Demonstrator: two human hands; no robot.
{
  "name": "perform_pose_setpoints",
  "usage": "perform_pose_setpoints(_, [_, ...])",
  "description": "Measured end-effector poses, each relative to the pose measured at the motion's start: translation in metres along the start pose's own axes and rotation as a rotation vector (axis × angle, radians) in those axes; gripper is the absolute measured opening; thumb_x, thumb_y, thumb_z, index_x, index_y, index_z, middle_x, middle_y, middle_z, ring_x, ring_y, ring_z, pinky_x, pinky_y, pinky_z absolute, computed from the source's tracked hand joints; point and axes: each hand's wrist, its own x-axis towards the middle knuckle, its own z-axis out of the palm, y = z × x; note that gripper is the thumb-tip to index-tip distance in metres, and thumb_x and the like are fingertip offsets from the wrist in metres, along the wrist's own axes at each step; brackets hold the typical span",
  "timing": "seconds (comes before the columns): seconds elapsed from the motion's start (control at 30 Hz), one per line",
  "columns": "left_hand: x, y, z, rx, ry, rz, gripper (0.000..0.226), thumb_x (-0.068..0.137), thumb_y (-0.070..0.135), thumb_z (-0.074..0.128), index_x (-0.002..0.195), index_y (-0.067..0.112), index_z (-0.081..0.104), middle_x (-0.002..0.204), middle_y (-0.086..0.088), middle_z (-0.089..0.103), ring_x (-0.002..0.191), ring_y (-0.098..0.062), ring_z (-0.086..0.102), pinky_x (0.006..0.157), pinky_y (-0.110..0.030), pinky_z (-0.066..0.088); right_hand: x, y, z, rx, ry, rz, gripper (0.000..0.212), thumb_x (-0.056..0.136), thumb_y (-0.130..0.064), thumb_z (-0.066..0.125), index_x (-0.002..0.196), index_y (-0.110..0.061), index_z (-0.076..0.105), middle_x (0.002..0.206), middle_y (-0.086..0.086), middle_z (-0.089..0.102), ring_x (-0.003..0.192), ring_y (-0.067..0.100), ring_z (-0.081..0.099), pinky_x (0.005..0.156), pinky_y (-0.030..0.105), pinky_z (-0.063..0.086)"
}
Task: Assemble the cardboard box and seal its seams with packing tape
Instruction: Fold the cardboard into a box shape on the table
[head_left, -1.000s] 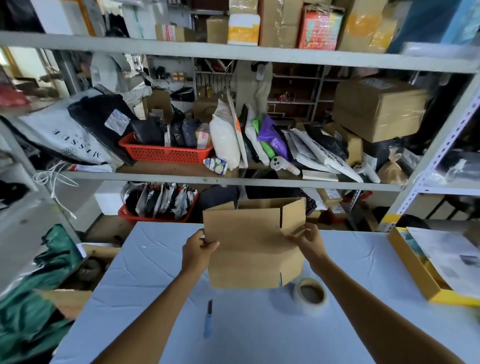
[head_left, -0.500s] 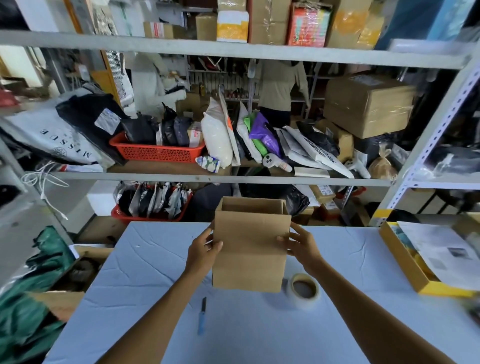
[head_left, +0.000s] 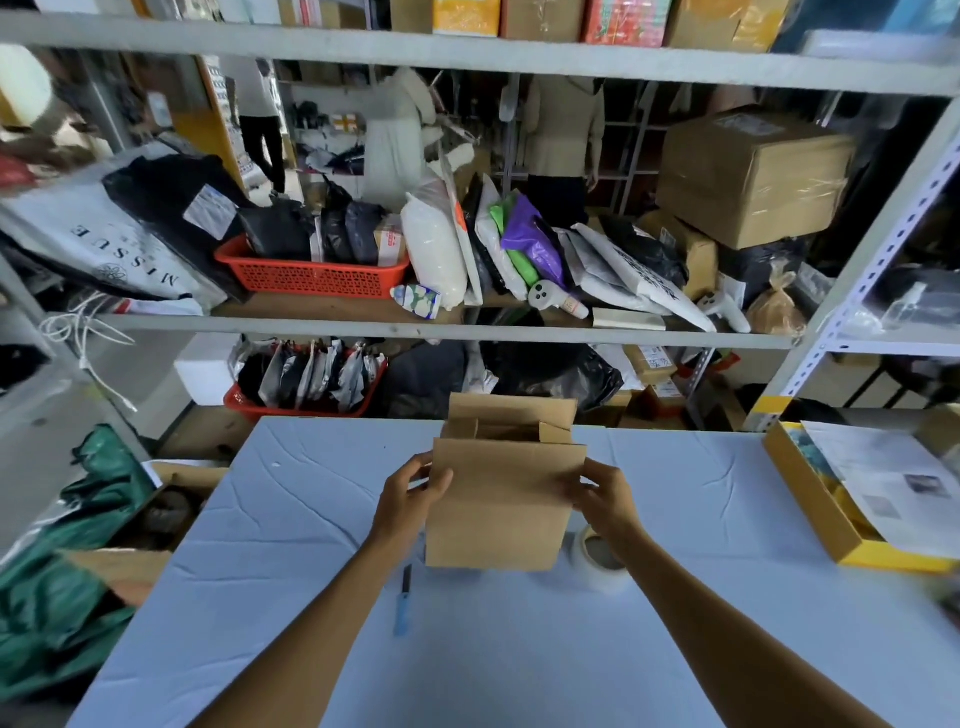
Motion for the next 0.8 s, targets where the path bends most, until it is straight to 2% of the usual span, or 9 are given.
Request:
perform_pose_setpoints(0.1, [-0.009,-0.017,0.004,-0.030,0.060,-0.029,0.015,0.086,0.029,0.067,0.099,0.020,0.066,0.101,0.003,0.066,0.103,-0.018,0.061,0.089,-0.037,0.053,-0.006,0.018,0.004,0.010,-0.046,0.034,0.031,0.083,0.011,0.059,0.080,-0.018,0.070,0.067,-0.015,0.065,0.060,-0.003,0.059,0.063,0.021,0.046])
perform_pose_setpoints(0.2, [-0.020,-0.037,0.007,-0.048,0.085,-0.082,0.006,0.087,0.030,0.066,0.086,0.025,0.066,0.094,0.007,0.065,0.101,-0.019,0.060,0.083,-0.032,0.051,-0.014,0.032,0.007,0.033,-0.108,0.051,0.019,0.084,-0.001,0.067,0.081,-0.018,0.074,0.072,-0.011,0.070,0.068,0.001,0.063,0.068,0.025,0.047])
perform_pose_setpoints(0.27, [-0.026,-0.048,0.009,-0.053,0.095,-0.117,0.006,0.088,0.030,0.066,0.084,0.026,0.064,0.093,0.003,0.065,0.101,-0.025,0.061,0.085,-0.041,0.052,-0.019,0.037,0.007,0.076,-0.125,0.069,0.007,0.085,-0.020,0.071,0.083,-0.021,0.078,0.075,-0.008,0.072,0.073,0.005,0.064,0.068,0.026,0.048])
perform_pose_setpoints(0.33, [-0.030,-0.052,0.010,-0.038,0.090,-0.120,0.007,0.087,0.031,0.066,0.084,0.025,0.064,0.093,0.000,0.065,0.100,-0.027,0.061,0.089,-0.049,0.052,-0.022,0.041,0.006,0.121,-0.119,0.099,0.015,0.084,-0.033,0.071,0.086,-0.020,0.079,0.079,0.000,0.071,0.078,0.014,0.064,0.071,0.034,0.049])
perform_pose_setpoints(0.47, [-0.033,-0.054,0.013,-0.023,0.072,-0.073,0.011,0.086,0.030,0.069,0.083,0.020,0.065,0.088,0.001,0.065,0.093,-0.029,0.063,0.083,-0.050,0.053,-0.026,0.042,0.005,0.099,-0.044,0.108,0.019,0.080,-0.035,0.073,0.072,-0.018,0.073,0.074,0.001,0.065,0.076,0.021,0.060,0.070,0.039,0.046])
perform_pose_setpoints(0.6, [-0.033,-0.055,0.013,-0.067,0.073,-0.110,0.026,0.084,0.027,0.071,0.106,0.027,0.057,0.104,0.003,0.061,0.099,-0.021,0.061,0.077,-0.039,0.057,-0.027,0.041,0.007,0.042,0.000,0.095,0.023,0.081,-0.025,0.075,0.066,-0.013,0.062,0.069,-0.007,0.060,0.071,0.016,0.056,0.067,0.033,0.043])
perform_pose_setpoints(0.67, [-0.033,-0.054,0.011,-0.098,0.066,-0.134,0.040,0.084,0.025,0.071,0.117,0.031,0.051,0.105,0.000,0.061,0.099,-0.019,0.060,0.073,-0.031,0.055,-0.027,0.039,0.010,0.006,0.028,0.097,0.018,0.078,-0.023,0.077,0.066,-0.018,0.065,0.067,-0.016,0.064,0.069,0.012,0.060,0.060,0.018,0.045])
perform_pose_setpoints(0.73, [-0.032,-0.051,0.007,-0.109,0.059,-0.167,0.054,0.084,0.020,0.071,0.128,0.032,0.043,0.106,-0.005,0.058,0.099,-0.022,0.060,0.077,-0.033,0.055,-0.027,0.036,0.013,-0.039,0.046,0.084,0.013,0.078,-0.022,0.077,0.070,-0.025,0.068,0.071,-0.021,0.067,0.072,0.009,0.063,0.049,0.006,0.040])
perform_pose_setpoints(0.8, [-0.030,-0.047,0.003,-0.085,0.049,-0.212,0.066,0.082,0.016,0.073,0.135,0.031,0.037,0.111,-0.011,0.055,0.102,-0.027,0.059,0.087,-0.041,0.054,-0.025,0.033,0.014,-0.099,0.041,0.092,0.011,0.081,-0.021,0.075,0.088,-0.026,0.068,0.085,-0.013,0.069,0.078,0.013,0.065,0.045,0.008,0.040])
